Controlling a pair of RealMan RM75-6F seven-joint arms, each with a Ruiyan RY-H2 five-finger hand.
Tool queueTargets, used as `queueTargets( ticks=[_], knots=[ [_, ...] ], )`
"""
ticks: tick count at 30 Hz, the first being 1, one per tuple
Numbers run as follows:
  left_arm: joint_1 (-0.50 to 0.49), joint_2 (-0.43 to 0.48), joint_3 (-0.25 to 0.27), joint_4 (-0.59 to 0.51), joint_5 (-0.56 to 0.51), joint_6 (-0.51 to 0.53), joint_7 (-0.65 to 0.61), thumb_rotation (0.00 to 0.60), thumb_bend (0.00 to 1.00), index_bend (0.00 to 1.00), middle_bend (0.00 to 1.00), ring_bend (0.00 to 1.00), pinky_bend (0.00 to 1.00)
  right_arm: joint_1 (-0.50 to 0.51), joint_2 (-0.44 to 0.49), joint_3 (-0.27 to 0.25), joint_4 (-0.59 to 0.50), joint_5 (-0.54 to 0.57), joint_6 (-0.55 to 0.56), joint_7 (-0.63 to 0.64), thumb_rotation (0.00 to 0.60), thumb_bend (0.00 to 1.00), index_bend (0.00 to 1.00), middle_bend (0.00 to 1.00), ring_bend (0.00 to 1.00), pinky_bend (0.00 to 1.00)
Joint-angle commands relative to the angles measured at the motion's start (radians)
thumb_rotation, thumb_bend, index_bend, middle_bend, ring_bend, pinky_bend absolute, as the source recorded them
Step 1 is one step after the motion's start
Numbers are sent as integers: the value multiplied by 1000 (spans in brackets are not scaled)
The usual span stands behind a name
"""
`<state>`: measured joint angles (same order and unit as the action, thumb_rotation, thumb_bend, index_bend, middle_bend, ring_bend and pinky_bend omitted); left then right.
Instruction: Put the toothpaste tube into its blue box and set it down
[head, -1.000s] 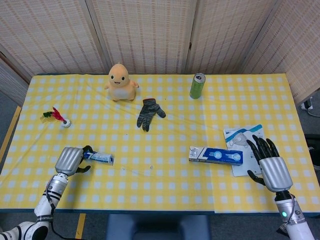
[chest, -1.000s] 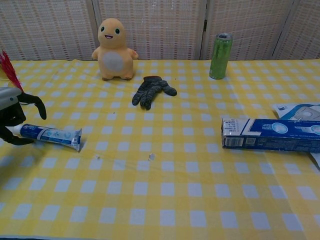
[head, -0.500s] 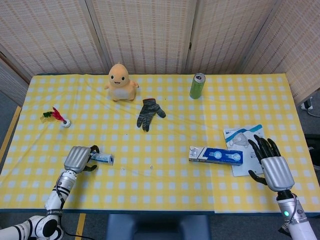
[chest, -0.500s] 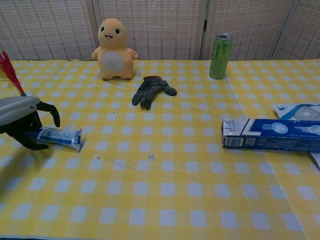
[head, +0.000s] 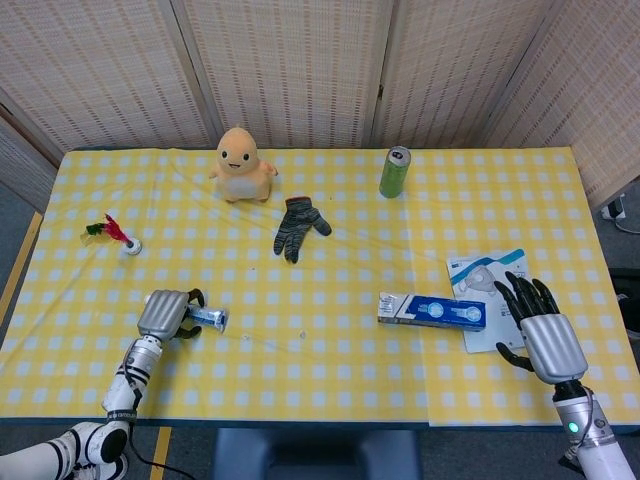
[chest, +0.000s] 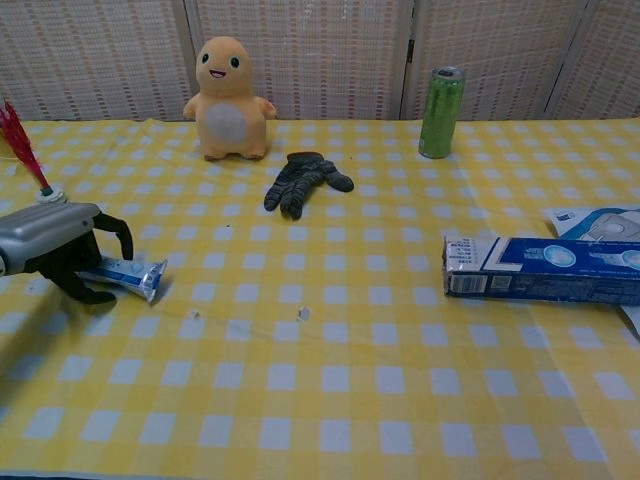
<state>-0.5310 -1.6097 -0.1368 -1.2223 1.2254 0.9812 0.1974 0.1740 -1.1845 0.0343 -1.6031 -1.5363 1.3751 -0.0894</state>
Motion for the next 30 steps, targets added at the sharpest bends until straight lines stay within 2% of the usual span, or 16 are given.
queueTargets(
  ticks=[1,7,13,17,20,23,27,30],
  knots=[
    [-2,-10,-3,16,-1,4,-14,600,259,529,1000,1000,1000,2,1,-1,1,3,-5,0,600,272,0,0,0,0],
    [-2,-30,-12,50,5,26,-42,600,355,688,1000,1000,1000,5,1,-4,0,2,-12,-2,600,272,0,0,0,0],
    [12,-12,-9,19,27,44,-123,600,368,773,1000,1000,1000,10,-3,-6,2,7,-25,-9,600,272,0,0,0,0],
    [35,53,-33,-93,8,10,-316,600,374,778,1000,1000,1000,19,-19,-4,11,-1,-29,2,600,272,0,0,0,0],
    [46,123,-45,-182,10,-29,-455,600,374,778,1000,1000,1000,28,-71,8,67,-36,4,41,600,272,0,0,0,0],
    [59,200,-49,-267,37,-62,-609,600,374,779,1000,1000,1000,48,-98,1,106,-57,-15,94,600,272,0,0,1,0],
    [59,296,-25,-335,144,-116,-839,600,375,778,1000,1000,1000,95,-108,3,111,-36,-107,57,600,272,0,0,29,0],
    [65,318,-5,-340,198,-90,-882,600,374,779,1000,1000,1000,134,-119,16,103,13,-191,3,600,272,6,1,58,1]
  ],
)
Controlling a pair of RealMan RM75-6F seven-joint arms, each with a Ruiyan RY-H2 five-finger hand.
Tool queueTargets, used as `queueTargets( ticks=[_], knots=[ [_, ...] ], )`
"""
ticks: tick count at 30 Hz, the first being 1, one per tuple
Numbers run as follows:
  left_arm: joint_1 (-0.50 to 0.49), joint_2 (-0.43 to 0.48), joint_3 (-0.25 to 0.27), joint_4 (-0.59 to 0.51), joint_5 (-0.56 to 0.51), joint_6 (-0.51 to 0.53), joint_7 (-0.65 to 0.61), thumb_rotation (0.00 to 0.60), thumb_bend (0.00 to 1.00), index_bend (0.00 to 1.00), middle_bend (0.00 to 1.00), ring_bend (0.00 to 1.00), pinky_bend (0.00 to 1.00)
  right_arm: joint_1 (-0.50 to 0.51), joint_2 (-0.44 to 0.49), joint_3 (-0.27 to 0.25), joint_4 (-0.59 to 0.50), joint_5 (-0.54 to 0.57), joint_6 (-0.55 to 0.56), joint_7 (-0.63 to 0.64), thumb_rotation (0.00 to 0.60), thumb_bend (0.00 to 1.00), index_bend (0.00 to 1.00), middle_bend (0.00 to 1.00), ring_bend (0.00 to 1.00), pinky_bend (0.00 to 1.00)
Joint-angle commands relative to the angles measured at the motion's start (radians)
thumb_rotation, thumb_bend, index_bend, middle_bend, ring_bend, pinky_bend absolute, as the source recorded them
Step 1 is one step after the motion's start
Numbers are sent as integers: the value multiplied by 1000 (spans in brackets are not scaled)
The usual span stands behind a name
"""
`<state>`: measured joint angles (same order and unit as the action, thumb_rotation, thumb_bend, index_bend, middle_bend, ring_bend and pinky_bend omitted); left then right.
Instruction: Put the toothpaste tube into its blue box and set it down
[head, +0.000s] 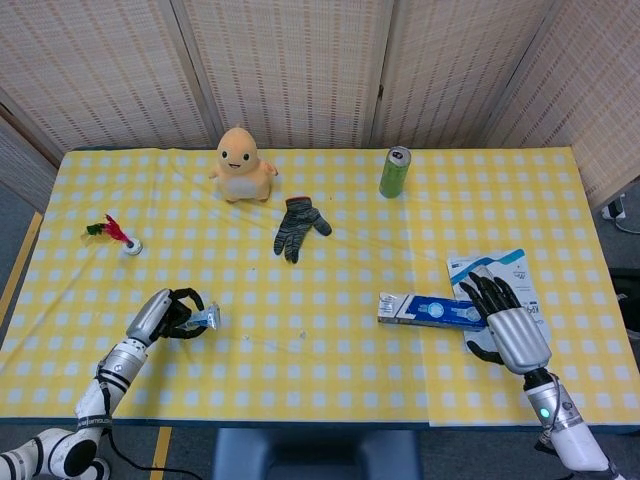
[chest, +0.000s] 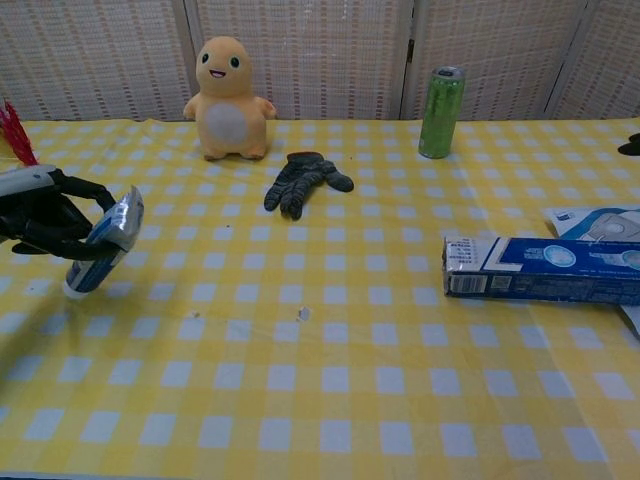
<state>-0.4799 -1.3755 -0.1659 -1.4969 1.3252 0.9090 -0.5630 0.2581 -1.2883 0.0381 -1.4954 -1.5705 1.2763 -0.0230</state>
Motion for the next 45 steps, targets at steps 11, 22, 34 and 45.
queueTargets(
  ticks=[11,22,34,45],
  knots=[
    [31,124,54,-115,122,39,-127,600,374,779,1000,1000,1000,157,-74,98,-17,301,-291,-248,600,272,112,103,158,146],
    [24,148,68,-126,110,46,-131,600,374,779,1000,1000,1000,211,-127,85,4,416,-367,-310,600,272,131,173,227,191],
    [27,175,74,-151,107,74,-134,600,374,779,1000,1000,1000,212,-179,67,37,412,-294,-350,600,272,417,394,446,430],
    [23,274,59,-258,122,94,-170,600,377,779,1000,1000,1000,198,-206,76,70,230,-184,-84,600,272,494,454,488,491]
  ],
)
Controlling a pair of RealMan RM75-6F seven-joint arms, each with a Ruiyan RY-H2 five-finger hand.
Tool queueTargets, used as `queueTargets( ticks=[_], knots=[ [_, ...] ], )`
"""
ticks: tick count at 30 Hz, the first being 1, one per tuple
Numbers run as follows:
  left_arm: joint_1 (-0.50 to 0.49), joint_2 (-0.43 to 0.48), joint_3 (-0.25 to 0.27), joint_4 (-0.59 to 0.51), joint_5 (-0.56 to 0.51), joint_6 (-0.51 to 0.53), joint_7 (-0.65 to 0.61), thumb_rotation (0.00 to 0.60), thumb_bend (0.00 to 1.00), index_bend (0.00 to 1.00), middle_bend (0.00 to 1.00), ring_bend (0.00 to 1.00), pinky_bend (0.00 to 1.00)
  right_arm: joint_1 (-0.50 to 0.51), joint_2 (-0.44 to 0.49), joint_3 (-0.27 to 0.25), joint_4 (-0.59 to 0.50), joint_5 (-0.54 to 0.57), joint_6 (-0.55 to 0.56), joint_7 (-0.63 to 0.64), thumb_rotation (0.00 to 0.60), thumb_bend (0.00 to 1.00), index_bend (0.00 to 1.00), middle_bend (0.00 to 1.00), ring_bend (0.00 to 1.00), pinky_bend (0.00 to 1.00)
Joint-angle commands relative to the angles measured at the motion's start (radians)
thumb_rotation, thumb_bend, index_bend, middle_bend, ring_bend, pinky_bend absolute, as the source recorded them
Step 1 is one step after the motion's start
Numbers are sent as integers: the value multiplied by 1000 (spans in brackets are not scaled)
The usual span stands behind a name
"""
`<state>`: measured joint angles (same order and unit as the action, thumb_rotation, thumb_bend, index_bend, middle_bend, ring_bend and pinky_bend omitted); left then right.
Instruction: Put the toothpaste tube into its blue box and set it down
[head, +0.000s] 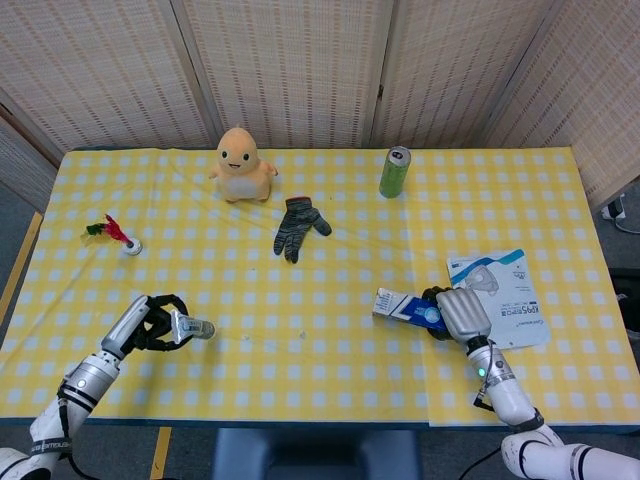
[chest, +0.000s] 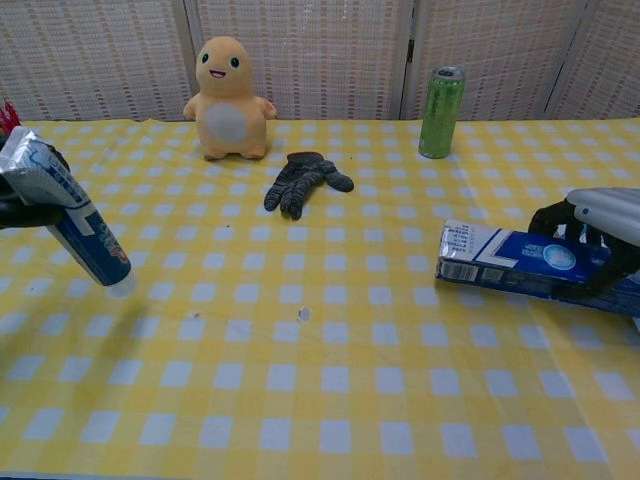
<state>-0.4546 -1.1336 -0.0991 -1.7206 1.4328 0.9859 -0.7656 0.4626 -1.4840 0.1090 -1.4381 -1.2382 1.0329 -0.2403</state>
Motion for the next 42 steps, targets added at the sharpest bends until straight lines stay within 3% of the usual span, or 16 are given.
queueTargets(
  ticks=[1,8,14,21,27,42],
  knots=[
    [-1,41,-10,-50,12,23,45,600,377,779,1000,1000,1000,-7,-14,7,15,-126,76,171,600,272,500,458,487,491],
    [-8,149,-52,-194,-25,37,47,600,378,779,1000,1000,1000,0,-68,12,78,-280,197,442,600,272,504,460,485,491],
    [-18,232,-118,-307,-77,78,93,600,379,779,1000,1000,1000,27,-114,22,132,-349,256,553,600,271,504,456,486,491],
    [-50,309,-198,-450,-187,85,162,600,385,780,1000,1000,1000,75,-170,32,202,-376,260,626,600,271,505,447,484,491],
    [-81,392,-282,-528,-300,42,81,600,396,780,1000,1000,1000,100,-194,38,237,-370,249,650,600,272,504,447,483,491],
    [-150,440,-345,-601,-453,-68,65,600,402,781,1000,1000,1000,179,-312,70,303,-342,217,720,600,272,504,447,484,491]
  ],
)
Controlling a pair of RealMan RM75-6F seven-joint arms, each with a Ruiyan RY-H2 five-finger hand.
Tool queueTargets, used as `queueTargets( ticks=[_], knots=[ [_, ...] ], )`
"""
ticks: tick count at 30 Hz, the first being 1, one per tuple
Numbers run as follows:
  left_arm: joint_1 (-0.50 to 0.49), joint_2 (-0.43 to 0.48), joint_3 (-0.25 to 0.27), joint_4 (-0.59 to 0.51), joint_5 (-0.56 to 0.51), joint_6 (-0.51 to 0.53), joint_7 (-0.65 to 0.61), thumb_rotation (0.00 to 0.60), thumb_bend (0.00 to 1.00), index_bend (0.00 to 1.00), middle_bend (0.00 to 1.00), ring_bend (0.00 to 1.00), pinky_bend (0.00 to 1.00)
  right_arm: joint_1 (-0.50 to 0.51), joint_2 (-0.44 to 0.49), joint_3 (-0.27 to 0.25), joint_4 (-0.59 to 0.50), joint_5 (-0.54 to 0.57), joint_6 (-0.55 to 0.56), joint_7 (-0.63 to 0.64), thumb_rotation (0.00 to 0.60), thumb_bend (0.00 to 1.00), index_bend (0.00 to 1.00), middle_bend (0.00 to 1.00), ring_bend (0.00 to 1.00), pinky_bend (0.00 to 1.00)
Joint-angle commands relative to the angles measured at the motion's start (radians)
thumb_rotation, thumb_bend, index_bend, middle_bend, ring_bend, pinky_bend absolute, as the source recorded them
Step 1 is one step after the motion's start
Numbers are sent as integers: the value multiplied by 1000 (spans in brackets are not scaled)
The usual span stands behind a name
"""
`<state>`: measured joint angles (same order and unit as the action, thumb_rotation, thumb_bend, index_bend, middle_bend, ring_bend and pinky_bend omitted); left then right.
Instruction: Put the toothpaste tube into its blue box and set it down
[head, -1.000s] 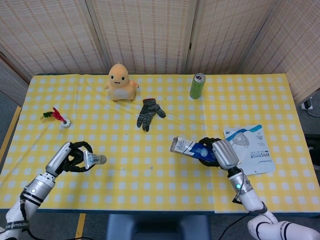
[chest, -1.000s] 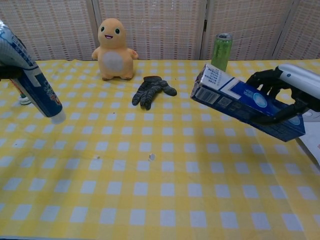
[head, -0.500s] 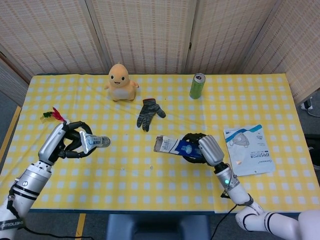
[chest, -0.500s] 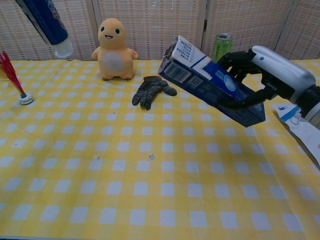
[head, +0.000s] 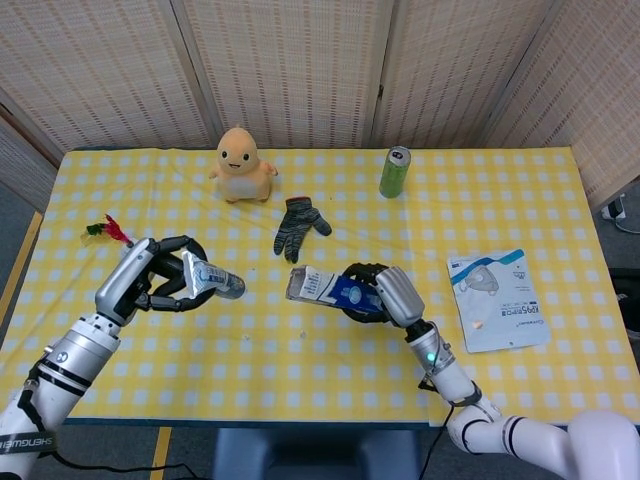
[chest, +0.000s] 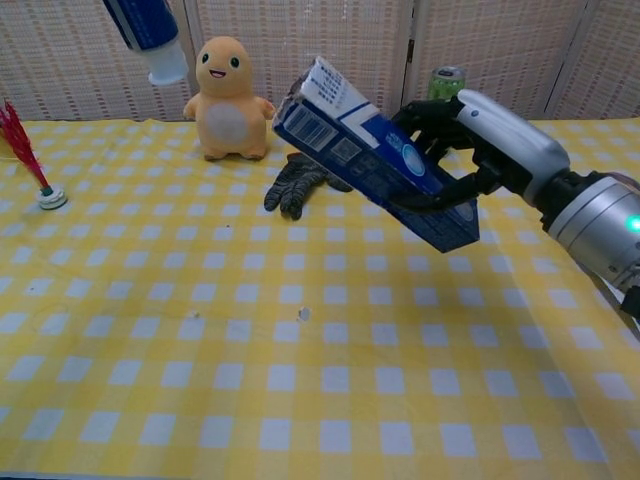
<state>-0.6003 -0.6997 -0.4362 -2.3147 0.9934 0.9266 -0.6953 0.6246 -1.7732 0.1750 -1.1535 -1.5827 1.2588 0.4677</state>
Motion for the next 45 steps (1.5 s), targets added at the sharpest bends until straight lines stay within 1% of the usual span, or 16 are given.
queueTargets(
  ticks=[1,14,21,31,40,45],
  knots=[
    [-5,9,-10,-8,-18,-10,-6,600,402,781,1000,1000,1000,22,-31,5,25,3,-10,15,600,272,504,447,484,491],
    [-11,20,-34,-27,-69,-13,6,600,404,781,1000,1000,1000,69,-120,9,60,6,-14,65,600,273,504,447,484,491],
    [-18,15,-38,-41,-87,-7,35,600,404,781,1000,1000,1000,99,-162,35,70,25,-21,110,600,272,504,447,483,491],
    [-23,3,-47,-41,-102,-3,50,600,404,780,1000,1000,1000,128,-208,40,94,32,-33,140,600,272,504,447,486,491],
    [-32,-11,-52,-41,-119,3,69,600,405,780,1000,1000,1000,170,-255,66,138,38,-39,205,600,272,504,447,487,491],
    [-38,-23,-55,-41,-133,15,83,600,405,780,1000,1000,1000,186,-271,68,139,25,-23,230,600,272,504,447,487,491]
  ],
)
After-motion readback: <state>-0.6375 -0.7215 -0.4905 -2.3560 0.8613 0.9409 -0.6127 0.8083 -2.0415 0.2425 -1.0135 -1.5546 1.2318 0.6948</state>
